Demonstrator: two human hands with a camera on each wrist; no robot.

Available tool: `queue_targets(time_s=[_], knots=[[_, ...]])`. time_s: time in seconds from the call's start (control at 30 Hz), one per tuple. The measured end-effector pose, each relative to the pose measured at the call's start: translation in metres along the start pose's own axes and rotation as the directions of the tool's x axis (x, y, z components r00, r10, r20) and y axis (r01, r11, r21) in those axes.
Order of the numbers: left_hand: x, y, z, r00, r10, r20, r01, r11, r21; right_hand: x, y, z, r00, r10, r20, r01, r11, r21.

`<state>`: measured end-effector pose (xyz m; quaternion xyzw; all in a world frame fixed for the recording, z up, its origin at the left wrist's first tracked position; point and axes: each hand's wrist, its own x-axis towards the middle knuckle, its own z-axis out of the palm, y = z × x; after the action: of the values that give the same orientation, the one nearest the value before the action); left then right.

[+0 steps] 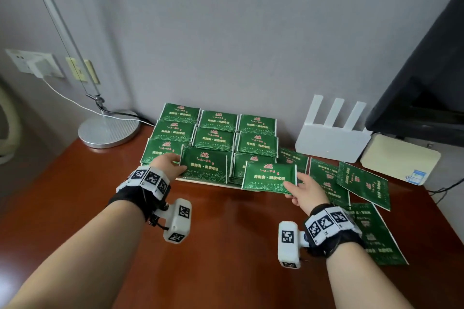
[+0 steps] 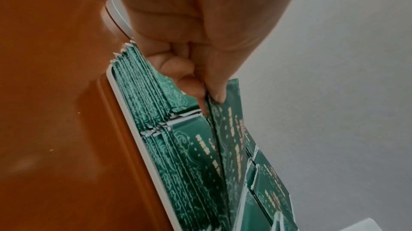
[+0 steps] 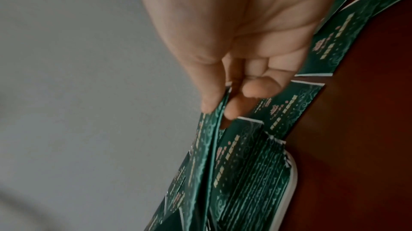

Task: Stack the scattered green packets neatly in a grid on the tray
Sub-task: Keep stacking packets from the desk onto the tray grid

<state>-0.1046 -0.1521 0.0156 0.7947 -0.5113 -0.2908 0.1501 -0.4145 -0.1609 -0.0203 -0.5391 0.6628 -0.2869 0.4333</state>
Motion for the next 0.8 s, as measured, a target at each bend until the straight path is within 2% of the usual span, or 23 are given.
queue_targets(time_s=[0.13,0.27,0.37,0.5,0.8], knots=[[0.023,-0.002,-0.002,1.000,0.016,0.018,-0.015,0.999,-0.045,0.016,-0.010,0.017,1.000,0.020,-0.014,-0.020,0.999,0.041],[0.046,0.001,0.001,0.999,0.029,0.036,-0.027,0.998,-0.063,0.035,-0.014,0.025,0.997,0.016,-0.070,-0.018,0.999,-0.027],[0.059,0.004,0.003,0.998,0.045,0.036,-0.044,0.998,-0.034,0.047,-0.015,0.030,0.994,-0.024,-0.107,0.008,0.990,-0.143],[0.063,0.005,0.005,0.999,0.029,0.029,-0.029,0.999,-0.021,0.054,-0.017,0.036,0.997,-0.028,-0.078,0.003,0.952,-0.307],[0.064,0.009,0.011,0.997,0.075,0.017,-0.077,0.987,0.143,0.060,-0.013,0.037,0.995,-0.031,-0.092,-0.001,0.943,-0.332]])
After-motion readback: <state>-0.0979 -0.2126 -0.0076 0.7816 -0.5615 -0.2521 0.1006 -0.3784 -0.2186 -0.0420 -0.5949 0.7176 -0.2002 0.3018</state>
